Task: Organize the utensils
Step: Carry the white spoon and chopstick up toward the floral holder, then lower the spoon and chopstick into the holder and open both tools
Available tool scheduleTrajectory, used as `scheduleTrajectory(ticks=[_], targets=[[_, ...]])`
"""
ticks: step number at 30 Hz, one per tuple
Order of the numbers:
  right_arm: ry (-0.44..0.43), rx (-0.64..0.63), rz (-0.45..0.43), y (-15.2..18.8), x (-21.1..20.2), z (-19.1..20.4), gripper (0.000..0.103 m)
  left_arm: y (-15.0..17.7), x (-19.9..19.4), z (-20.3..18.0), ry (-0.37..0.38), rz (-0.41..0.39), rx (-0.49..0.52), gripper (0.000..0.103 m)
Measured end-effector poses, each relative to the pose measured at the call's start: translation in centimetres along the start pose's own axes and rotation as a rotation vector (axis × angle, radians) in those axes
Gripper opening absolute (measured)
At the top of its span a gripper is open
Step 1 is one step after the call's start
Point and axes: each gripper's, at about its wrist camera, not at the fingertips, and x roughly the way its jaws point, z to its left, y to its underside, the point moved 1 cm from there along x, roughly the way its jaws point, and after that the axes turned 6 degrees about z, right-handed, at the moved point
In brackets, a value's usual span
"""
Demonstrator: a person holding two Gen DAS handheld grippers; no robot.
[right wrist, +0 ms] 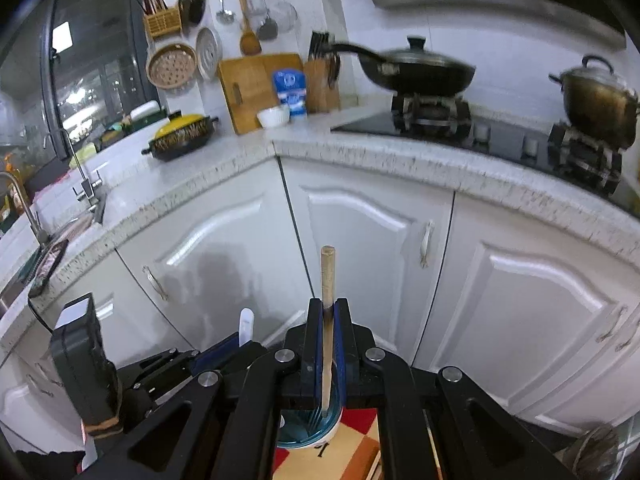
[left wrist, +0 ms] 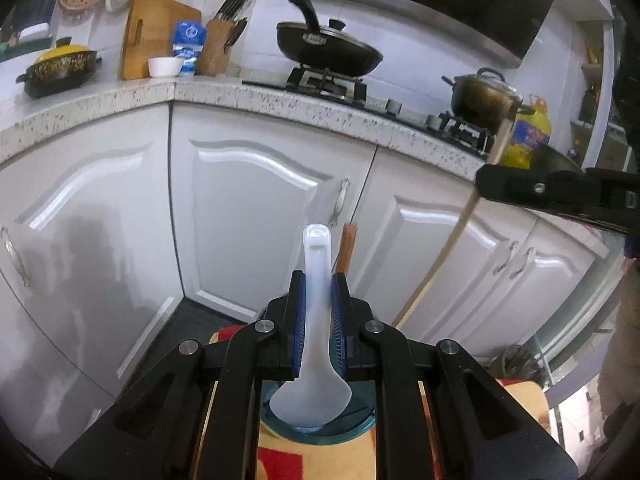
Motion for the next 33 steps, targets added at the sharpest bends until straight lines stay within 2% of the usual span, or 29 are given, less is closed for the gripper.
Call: scheduleTrajectory(ticks=[7,12,15,20,22,24,26,33], targets=[[-0.03,0.047,0.106,2.1,5.1,-1.1,0.005,2.6,1.1,0.4,-0.006,0.057,0.001,0.011],[-0.041,0.076,0.128,3.5,6.8,-1.8,0.006,3.9,1.9,0.2,-0.011,0.099,0.012,0.012],[-0.037,0.083,0.133,4.3,6.5,-2.1,0.027,4.3,2.2,0.4,-0.008,0.117,0.004,0.012],[-0.061,0.11,0.126,5.3,5.3,-2.5,0.027,4.6,2.0,0.4,0.001,0.136,-0.007,0.012],[-0.067,0.121,0.128,5.8,4.8,-2.6,0.028,4.6,1.8,0.5,0.005,0.141,-0.013,0.015],[-0.071,0.134,0.131,6.5,4.3,-2.7,0.029,4.7,1.5,0.7,0.005,0.142,-0.022,0.026],[-0.067,0.144,0.131,7.4,3.7,-2.7,0.032,4.8,1.1,0.8,0.011,0.142,-0.036,0.03],[-0.035,0.178,0.145,10.5,1.9,-3.0,0.034,5.4,-0.9,0.5,-0.008,0.146,-0.032,0.038]])
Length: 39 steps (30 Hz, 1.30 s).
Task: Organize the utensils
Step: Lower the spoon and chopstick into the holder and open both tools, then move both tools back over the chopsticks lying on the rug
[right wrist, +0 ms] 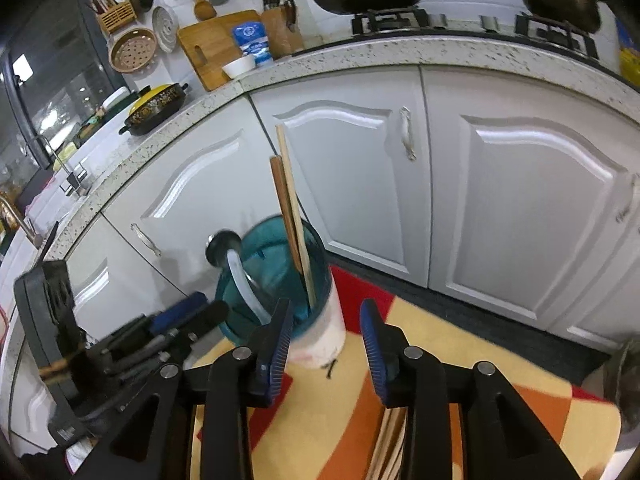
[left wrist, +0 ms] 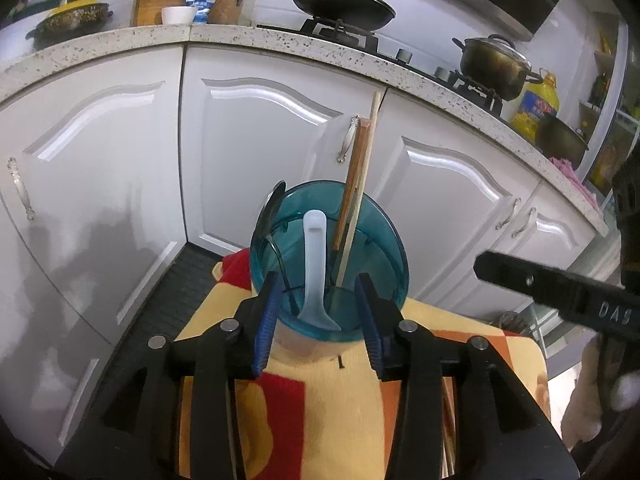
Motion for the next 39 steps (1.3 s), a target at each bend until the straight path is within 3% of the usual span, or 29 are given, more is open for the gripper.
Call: scheduleTrajectory(ticks=[8,17,24,30,39], targets=[[0.066,0.005,0.002,3.6,-2.1,-0.3,0.036,1.9,-1.7,-1.8,-0.026,0.011,0.055,0.043],[0.138,-0.015,0.007,7.7,-4.7,-0.4,0.039,4.8,-2.6,-4.6,-0.007,0.041,0.123,0.046],[0.174,0.026,0.032,11.0,-6.0,-2.7,0.04,6.6,-2.4,-6.2,0.015,0.075,0.149,0.049],[0.191,0.076,0.109,13.5,-4.4,-5.0,0.041,8.1,-1.4,-6.5,0.021,0.12,0.152,0.052],[0.177,0.102,0.241,15.5,1.7,-5.9,0.041,10.2,1.1,-5.7,0.012,0.217,0.136,0.052]])
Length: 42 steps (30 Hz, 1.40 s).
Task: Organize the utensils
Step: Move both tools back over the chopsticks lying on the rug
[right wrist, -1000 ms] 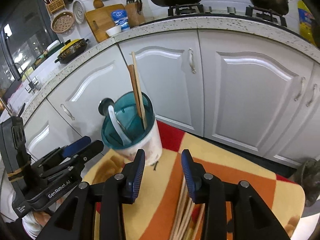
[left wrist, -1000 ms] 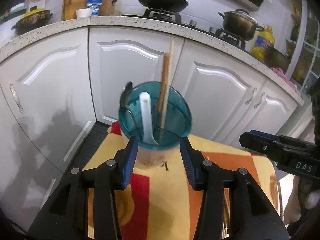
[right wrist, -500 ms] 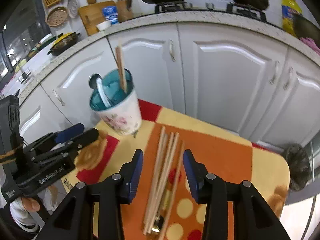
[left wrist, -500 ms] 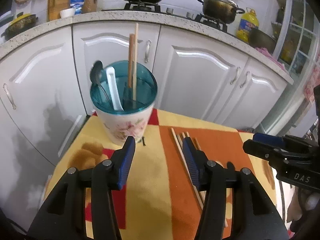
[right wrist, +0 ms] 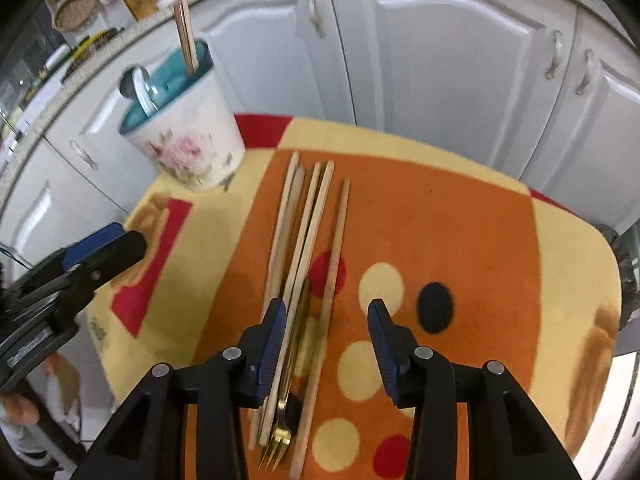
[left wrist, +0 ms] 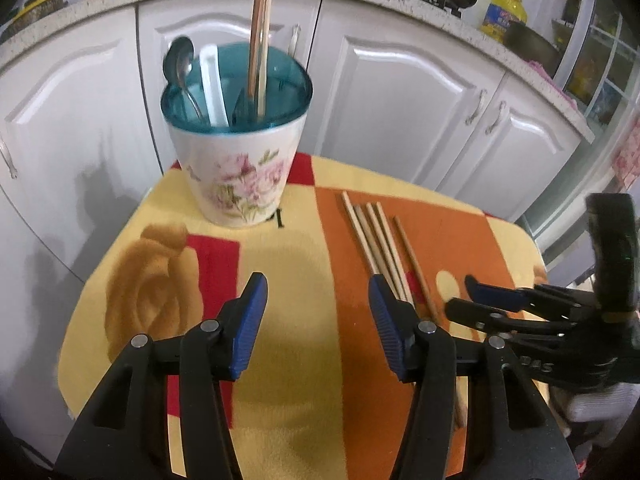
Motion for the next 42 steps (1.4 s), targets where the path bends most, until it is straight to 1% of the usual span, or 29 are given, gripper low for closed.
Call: scheduleTrajectory(ticks=[4,8,10,11,14,16,17,19,20,23,24,25,28,32,33,34,35,38,40,42], targets=[[-0.016,0.001,0.018,-0.4,1.5,0.8,0.041,0.3,0.7,0.3,-0.006,0.018,-0.004,0.052],[0.008,-0.026,0.032,-1.2,2.8,2.0,0.041,0.3,1.2,0.6,-0.003,0.03,-0.021,0.052],[0.029,-0.045,0.042,-1.3,3.5,2.3,0.045,0.4,1.1,0.6,-0.002,0.031,-0.02,0.052],[0.029,-0.05,0.036,-1.2,3.6,2.2,0.045,0.4,1.1,0.6,-0.002,0.031,-0.018,0.052],[-0.003,-0.002,0.026,-0.9,3.3,0.9,0.045,0.4,1.1,0.7,-0.002,0.032,-0.015,0.052],[-0.012,0.043,0.018,-0.5,2.6,-0.7,0.046,0.4,1.5,0.9,0.001,0.037,-0.021,0.052],[-0.007,0.063,0.019,-0.4,2.3,-1.4,0.046,0.3,1.6,0.9,0.002,0.04,-0.023,0.052],[0.035,0.098,0.033,-0.2,1.9,-2.9,0.047,0.3,2.2,0.8,0.007,0.055,-0.025,0.052],[0.032,0.11,0.029,-0.1,1.7,-3.5,0.047,0.3,2.4,0.7,0.011,0.059,-0.025,0.052],[-0.029,0.162,0.005,-0.2,0.8,-4.8,0.047,0.4,3.1,0.2,0.024,0.078,-0.015,0.052],[-0.037,0.164,-0.001,-0.4,0.6,-4.9,0.045,0.4,3.3,-0.1,0.026,0.084,-0.011,0.052],[-0.039,0.151,-0.006,-0.7,0.6,-4.6,0.038,0.4,3.5,-0.2,0.027,0.088,-0.008,0.052],[-0.037,0.098,0.007,-1.5,1.2,-3.3,0.03,0.4,3.8,-0.4,0.028,0.095,-0.005,0.052],[-0.057,0.069,0.031,-2.7,3.1,-2.0,0.028,-0.1,4.1,-0.1,0.025,0.104,-0.02,0.052],[-0.059,0.065,0.033,-2.8,3.5,-1.8,0.025,-0.2,4.2,0.0,0.027,0.106,-0.025,0.052],[-0.051,0.058,0.032,-3.0,3.7,-1.8,0.018,-0.3,4.3,-0.1,0.028,0.107,-0.027,0.052],[-0.028,0.045,0.026,-3.0,3.7,-1.8,0.016,-0.5,4.5,-0.1,0.031,0.109,-0.028,0.052],[-0.019,0.065,0.025,-2.9,3.2,-3.0,0.016,-1.1,5.1,-0.5,0.051,0.12,-0.023,0.052],[0.025,0.083,0.013,-2.6,2.6,-4.3,0.016,-1.5,5.6,-1.0,0.06,0.127,-0.012,0.052],[0.056,0.109,0.033,-2.2,2.4,-5.7,0.016,-1.9,6.4,-1.6,0.076,0.137,0.002,0.052]])
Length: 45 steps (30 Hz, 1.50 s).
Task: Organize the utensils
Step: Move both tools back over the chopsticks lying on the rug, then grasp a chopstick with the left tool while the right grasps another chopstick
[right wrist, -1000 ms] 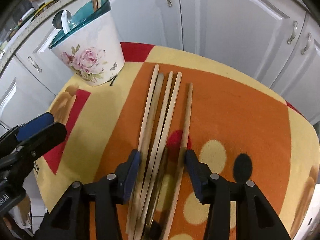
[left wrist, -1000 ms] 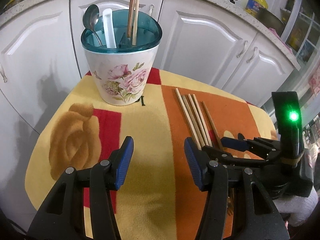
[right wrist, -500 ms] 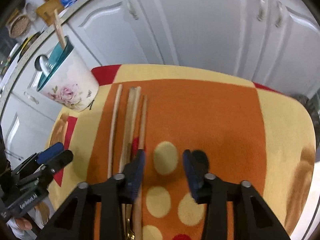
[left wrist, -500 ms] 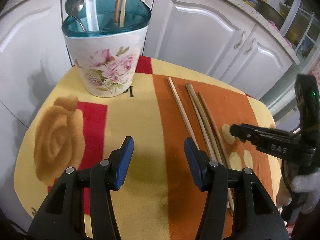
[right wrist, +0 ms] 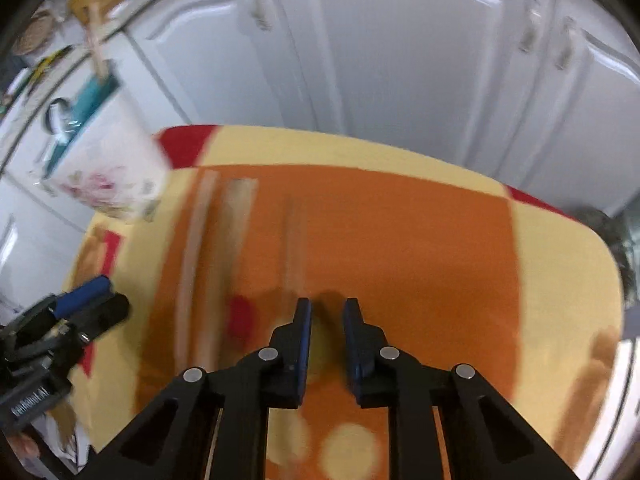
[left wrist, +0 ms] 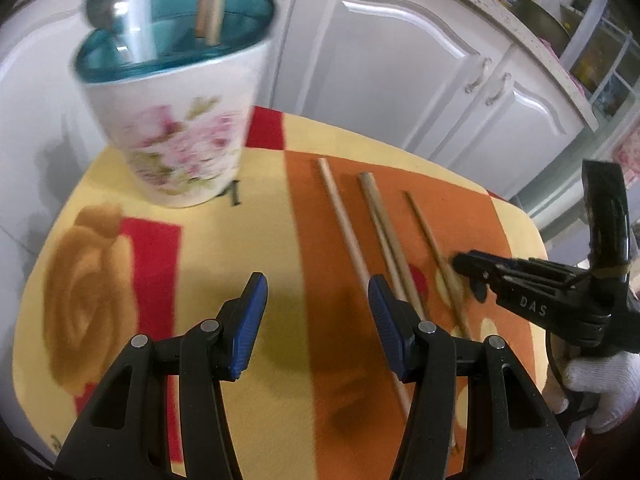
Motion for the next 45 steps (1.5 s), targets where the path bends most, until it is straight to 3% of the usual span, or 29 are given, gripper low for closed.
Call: scheduleTrajectory(ticks=[5,7,9,14,15,22,36,38,41,45], targets=[[-0.15,0.034,-0.054,0.0,-1.8,0.0,0.017,-1.1,1.9,-0.7,-0.005,0.039,-0.006,0.052],[-0.164,-0.026,-0.059,-0.4,-2.0,1.7,0.033,-1.1,1.9,-0.5,-0.005,0.039,-0.017,0.052],[-0.175,-0.065,-0.054,-0.8,-1.7,3.3,0.036,-1.0,1.7,0.0,-0.016,0.04,-0.02,0.052],[-0.096,-0.119,-0.005,-1.3,0.9,5.1,0.036,-0.6,0.9,1.4,-0.035,0.04,-0.038,0.052],[-0.08,-0.11,-0.007,-1.2,1.1,4.8,0.031,-0.6,0.7,1.6,-0.037,0.038,-0.036,0.052],[-0.114,0.038,-0.044,-0.9,-1.2,-0.7,0.03,-1.6,1.7,0.3,-0.019,0.037,0.001,0.052],[0.001,0.028,-0.02,-3.6,0.6,-1.6,0.027,-5.8,5.8,-0.9,-0.074,0.073,0.049,0.051],[-0.001,0.031,-0.03,-4.0,0.8,-1.9,0.018,-6.3,6.1,-0.9,-0.074,0.064,0.046,0.043],[-0.031,0.042,-0.02,-4.4,0.9,-2.5,0.006,-6.4,6.0,-0.6,-0.079,0.055,0.058,0.012],[-0.087,0.036,0.003,-3.1,0.4,-2.6,0.005,-5.2,5.3,-0.6,-0.03,0.075,0.073,0.008]])
